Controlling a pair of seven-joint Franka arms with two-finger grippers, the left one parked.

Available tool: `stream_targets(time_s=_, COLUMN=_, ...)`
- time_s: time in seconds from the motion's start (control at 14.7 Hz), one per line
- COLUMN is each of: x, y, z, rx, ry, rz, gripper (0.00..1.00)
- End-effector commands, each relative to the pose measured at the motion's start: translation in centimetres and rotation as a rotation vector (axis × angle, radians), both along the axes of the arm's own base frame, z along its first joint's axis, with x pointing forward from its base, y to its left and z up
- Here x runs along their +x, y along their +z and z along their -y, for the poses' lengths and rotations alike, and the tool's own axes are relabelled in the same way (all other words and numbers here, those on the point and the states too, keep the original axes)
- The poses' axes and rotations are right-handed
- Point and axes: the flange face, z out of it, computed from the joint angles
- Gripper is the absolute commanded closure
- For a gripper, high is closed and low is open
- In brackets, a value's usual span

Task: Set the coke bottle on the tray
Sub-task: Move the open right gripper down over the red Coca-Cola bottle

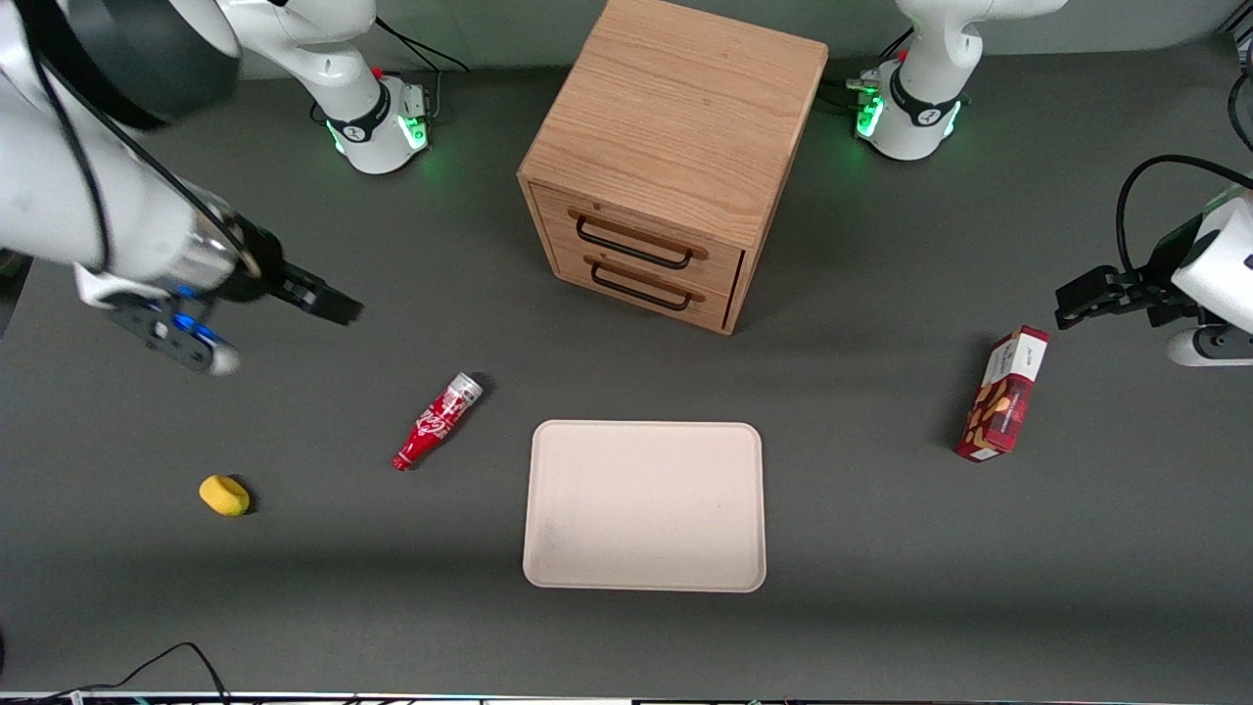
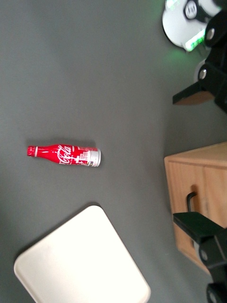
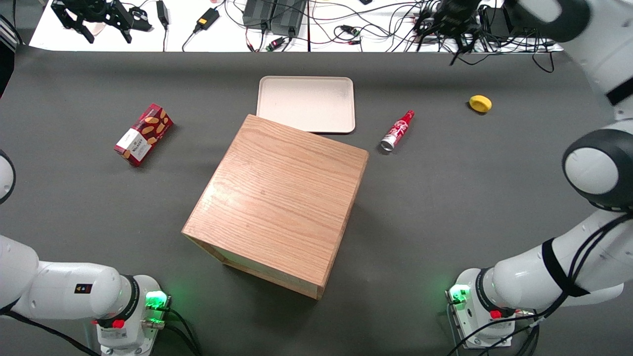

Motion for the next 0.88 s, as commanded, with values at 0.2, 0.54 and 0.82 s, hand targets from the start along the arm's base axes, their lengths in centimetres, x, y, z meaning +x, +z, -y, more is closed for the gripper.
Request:
stream_targets(time_s=0.2, x=-0.4, y=-15.8, z=-0.5, rx=-0.059, ry=-0.094, rz=-0.018, gripper=0.0)
stream_targets(time_s=0.54, x=-0.3, y=-25.8, z=0.0, rx=-0.113, ry=-0.13, rz=0.047, gripper=0.0)
stream_targets(time_s=0.82, x=-0.3, y=-30.3, z=0.7, rx=-0.107, ry=-0.123, rz=0.096, gripper=0.0)
